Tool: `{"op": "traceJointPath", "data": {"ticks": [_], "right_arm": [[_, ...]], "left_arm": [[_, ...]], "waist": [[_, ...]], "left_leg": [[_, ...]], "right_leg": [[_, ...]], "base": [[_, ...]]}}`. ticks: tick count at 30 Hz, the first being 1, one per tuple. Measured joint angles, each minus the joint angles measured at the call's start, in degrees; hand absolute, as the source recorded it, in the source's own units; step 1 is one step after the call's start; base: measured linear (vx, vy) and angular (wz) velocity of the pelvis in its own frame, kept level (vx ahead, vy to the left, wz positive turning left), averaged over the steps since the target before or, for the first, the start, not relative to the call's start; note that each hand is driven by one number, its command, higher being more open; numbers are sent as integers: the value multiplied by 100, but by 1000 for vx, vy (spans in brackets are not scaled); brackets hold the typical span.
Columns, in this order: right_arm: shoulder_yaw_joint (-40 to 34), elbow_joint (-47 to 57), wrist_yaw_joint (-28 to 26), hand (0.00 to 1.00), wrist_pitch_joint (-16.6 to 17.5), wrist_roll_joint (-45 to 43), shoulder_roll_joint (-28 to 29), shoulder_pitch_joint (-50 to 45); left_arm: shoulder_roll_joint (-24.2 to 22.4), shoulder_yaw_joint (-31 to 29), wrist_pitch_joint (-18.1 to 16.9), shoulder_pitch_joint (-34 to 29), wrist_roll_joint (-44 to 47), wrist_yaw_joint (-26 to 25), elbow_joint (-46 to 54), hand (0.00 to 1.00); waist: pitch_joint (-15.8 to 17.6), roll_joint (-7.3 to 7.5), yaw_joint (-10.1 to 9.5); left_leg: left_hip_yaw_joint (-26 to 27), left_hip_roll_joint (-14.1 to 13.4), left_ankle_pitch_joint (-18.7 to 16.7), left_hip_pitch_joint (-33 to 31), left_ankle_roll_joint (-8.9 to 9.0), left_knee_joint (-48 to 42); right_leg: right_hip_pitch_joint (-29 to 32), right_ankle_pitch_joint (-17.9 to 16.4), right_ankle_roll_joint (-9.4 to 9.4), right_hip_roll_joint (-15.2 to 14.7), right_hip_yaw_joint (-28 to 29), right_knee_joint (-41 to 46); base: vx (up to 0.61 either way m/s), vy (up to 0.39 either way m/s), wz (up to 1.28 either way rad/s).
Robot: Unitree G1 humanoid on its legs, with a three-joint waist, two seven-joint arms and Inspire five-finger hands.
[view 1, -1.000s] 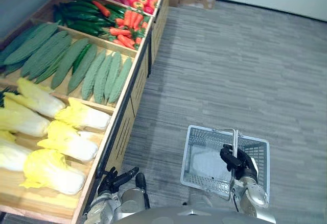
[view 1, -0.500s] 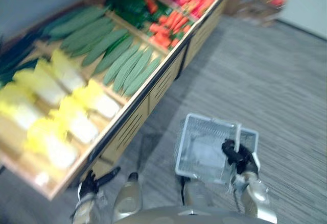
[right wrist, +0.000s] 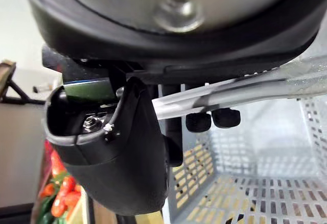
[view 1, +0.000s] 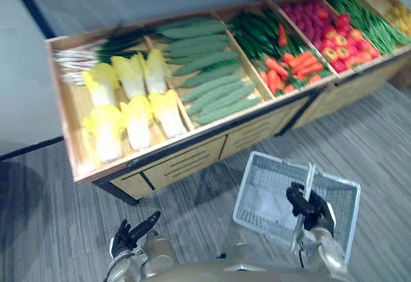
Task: Pick vegetable in the basket
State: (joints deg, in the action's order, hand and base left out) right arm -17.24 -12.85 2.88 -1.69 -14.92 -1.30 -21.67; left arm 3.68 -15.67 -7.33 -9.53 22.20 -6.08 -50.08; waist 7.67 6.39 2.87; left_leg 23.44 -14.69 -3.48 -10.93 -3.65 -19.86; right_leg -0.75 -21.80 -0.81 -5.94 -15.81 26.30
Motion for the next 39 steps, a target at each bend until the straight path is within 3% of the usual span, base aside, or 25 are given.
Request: {"op": "traceJointPath", "data": {"ticks": [2,3,4,5,6,7,8,11,17,22,29,39], "right_arm": [[-346,-237,9,0,1,2,-15,-34],[-432,-306,20,0,1,1,-9,-44],[-512,-598,38,0,-5,-9,7,-49],[-494,-724,28,0,-7,-12,19,-76],[-423,-908,0,0,-12,-109,149,50],[-407,-886,-13,0,-2,-177,230,83],[-357,-879,-50,0,25,-180,321,155],[-233,-937,-110,0,87,-125,341,285],[-174,-944,-95,0,92,-116,326,302],[56,-958,-77,0,93,-112,325,391],[105,-1185,-58,0,92,-108,218,454],[114,-1221,-52,0,92,-78,204,481]], "left_arm": [[112,113,35,3,3,-20,-193,100],[138,170,37,-1,-9,-16,-236,100],[225,310,48,21,-33,8,-305,100],[262,389,47,37,-34,14,-305,100],[287,385,57,130,-43,20,-347,100],[315,358,61,122,-51,20,-356,100],[388,352,59,97,-61,21,-364,100],[337,365,129,198,-241,55,-588,100],[226,362,140,120,-241,44,-709,100],[282,360,112,116,-234,21,-705,100],[288,330,108,59,-236,10,-710,100],[295,154,111,59,-239,8,-791,100]], "waist": [[-27,-57,130],[-42,-83,158],[-62,-100,218],[-52,-84,225],[-14,-211,234],[-39,-171,218],[-48,-8,198],[43,-55,180],[118,-159,180],[181,-182,158],[292,-326,46],[360,-222,36]], "left_leg": [[1236,-61,70,250,165,-18],[1264,31,176,257,285,55],[1183,333,319,408,325,435],[1091,374,408,485,353,639],[930,386,626,560,400,1011],[921,433,693,587,421,1134],[934,559,740,636,448,1269],[935,628,910,915,554,1696],[1065,868,1211,1229,536,2447],[1075,932,1203,1232,520,2474],[1041,1017,1173,1224,471,2499],[1078,1122,1090,1217,419,2496]], "right_leg": [[-332,8,-16,-205,-300,-260],[-367,10,-19,-209,-291,-235],[-418,107,-124,-317,-192,-38],[-350,185,-96,-321,-58,156],[-56,99,-35,-255,315,338],[-84,154,-57,-223,426,-121],[-124,446,-289,-312,568,-722],[-299,556,-323,-299,577,-925],[-352,730,-435,-298,729,-1169],[-366,887,-489,-331,845,-1366],[-368,918,-544,-404,866,-1449],[-388,962,-605,-454,921,-1562]], "base": [[165,59,113],[207,125,139],[154,110,108],[136,99,110],[53,20,49],[46,-12,35],[44,-67,24],[2,-47,-3],[8,48,-12],[25,72,-11],[-22,41,0],[40,14,-2]]}}
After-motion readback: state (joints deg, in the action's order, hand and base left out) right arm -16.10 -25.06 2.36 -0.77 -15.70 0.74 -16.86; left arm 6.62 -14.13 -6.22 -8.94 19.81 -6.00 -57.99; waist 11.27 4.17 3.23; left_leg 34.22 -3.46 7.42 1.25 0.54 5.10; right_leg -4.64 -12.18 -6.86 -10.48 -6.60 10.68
